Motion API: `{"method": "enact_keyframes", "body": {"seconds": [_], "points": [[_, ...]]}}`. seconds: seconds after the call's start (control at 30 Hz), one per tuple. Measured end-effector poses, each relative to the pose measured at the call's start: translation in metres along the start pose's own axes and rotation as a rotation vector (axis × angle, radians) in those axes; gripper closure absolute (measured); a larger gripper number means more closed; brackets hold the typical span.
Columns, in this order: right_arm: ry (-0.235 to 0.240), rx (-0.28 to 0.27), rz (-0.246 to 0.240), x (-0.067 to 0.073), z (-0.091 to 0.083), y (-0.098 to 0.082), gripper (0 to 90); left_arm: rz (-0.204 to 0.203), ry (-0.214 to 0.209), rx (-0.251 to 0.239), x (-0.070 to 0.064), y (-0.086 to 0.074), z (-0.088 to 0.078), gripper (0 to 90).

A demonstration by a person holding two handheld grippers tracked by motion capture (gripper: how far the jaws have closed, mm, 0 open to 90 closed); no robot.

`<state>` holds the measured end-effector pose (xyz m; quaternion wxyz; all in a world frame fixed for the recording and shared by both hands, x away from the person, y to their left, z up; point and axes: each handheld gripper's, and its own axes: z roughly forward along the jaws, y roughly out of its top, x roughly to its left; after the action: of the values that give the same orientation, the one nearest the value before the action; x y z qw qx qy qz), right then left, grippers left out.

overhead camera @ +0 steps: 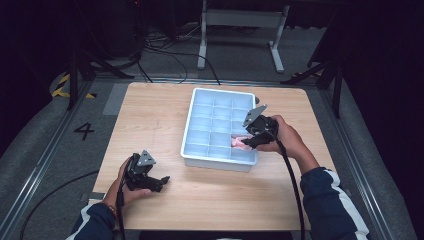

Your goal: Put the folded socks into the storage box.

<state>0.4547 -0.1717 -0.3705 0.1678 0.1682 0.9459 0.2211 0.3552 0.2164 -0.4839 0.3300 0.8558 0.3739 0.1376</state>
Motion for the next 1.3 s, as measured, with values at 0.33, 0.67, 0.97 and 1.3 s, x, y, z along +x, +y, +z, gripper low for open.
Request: {"method": "enact_keyframes", "body": {"seconds": [0.33, 0.67, 0.97, 1.3], "points": [[-0.036, -0.036, 0.01, 0.004, -0.009, -0.008, 43.5, 0.003, 0.001, 0.001, 0.0, 0.0, 0.0, 3.3], [-0.101, -0.067, 0.052, 0.006, -0.018, -0.018, 35.9, -0.001, 0.001, 0.003, 0.0, 0.0, -0.001, 3.6], [-0.121, -0.1, 0.089, 0.007, -0.024, -0.032, 32.4, -0.002, 0.001, 0.004, 0.0, 0.0, -0.001, 3.6], [-0.134, -0.121, 0.111, 0.009, -0.033, -0.049, 31.3, -0.006, 0.0, 0.004, 0.0, -0.001, -0.001, 3.7]]}}
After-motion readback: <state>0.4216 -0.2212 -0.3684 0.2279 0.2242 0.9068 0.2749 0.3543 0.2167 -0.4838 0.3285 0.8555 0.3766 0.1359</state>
